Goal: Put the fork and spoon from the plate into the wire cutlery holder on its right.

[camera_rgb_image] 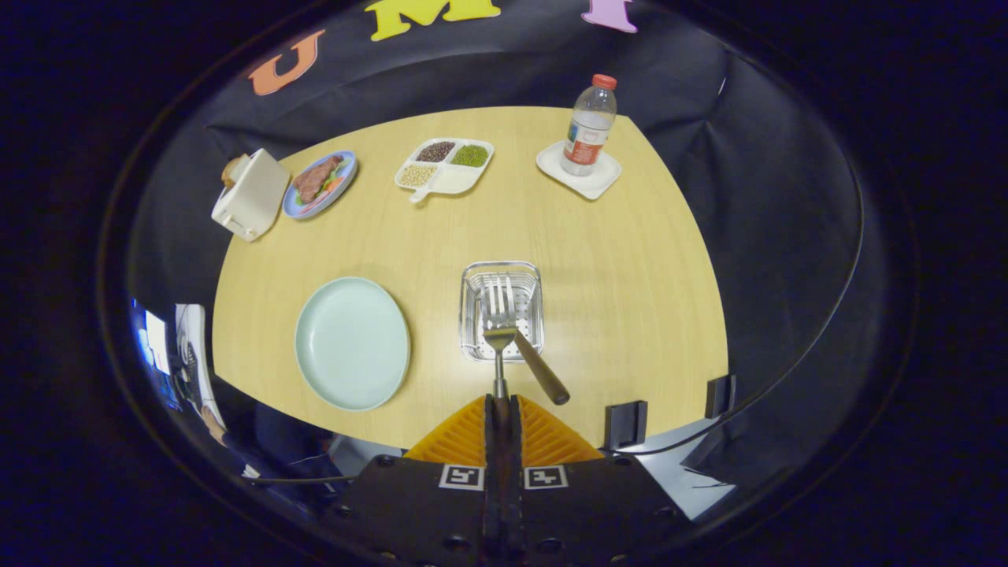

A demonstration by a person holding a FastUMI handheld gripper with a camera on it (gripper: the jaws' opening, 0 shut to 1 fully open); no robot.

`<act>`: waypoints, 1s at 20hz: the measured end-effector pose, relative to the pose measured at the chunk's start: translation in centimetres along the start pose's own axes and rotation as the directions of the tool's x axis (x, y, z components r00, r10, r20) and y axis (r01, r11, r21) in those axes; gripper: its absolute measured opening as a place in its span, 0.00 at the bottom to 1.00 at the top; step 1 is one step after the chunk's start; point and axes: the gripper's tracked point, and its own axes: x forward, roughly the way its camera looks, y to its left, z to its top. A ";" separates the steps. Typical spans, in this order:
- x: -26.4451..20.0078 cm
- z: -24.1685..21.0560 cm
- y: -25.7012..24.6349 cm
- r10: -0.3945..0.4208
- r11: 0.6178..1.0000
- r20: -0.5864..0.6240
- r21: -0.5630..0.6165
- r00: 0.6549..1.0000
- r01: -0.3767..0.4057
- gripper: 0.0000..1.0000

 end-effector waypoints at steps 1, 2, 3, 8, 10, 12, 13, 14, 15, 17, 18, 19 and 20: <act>0.1 0.2 -0.1 -0.003 1.000 0.002 0.006 1.000 0.003 0.04; 0.0 0.3 -0.1 -0.004 1.000 -0.001 0.009 1.000 0.004 0.04; 0.0 0.4 -0.3 -0.009 1.000 0.000 0.009 1.000 0.009 0.05; -0.2 0.9 0.0 -0.002 1.000 0.010 0.015 1.000 0.002 0.08; -0.8 1.4 0.2 0.009 1.000 0.030 0.025 1.000 -0.009 0.11; -1.5 1.9 0.3 0.019 0.999 0.066 0.032 0.998 -0.021 0.27; -1.8 2.1 0.3 0.019 0.999 0.081 0.038 0.997 -0.023 0.39; -2.1 2.3 0.3 0.025 0.999 0.097 0.045 0.995 -0.029 0.51; -2.5 2.4 0.2 0.022 0.998 0.113 0.057 0.993 -0.028 0.63; -3.0 2.6 0.3 0.023 0.997 0.140 0.073 0.990 -0.033 0.80; -3.4 2.6 0.2 0.019 0.997 0.157 0.075 0.987 -0.031 0.85; -3.7 2.6 0.1 0.012 0.997 0.175 0.073 0.985 -0.025 0.90; -4.2 2.6 0.1 0.007 0.997 0.191 0.073 0.982 -0.021 0.95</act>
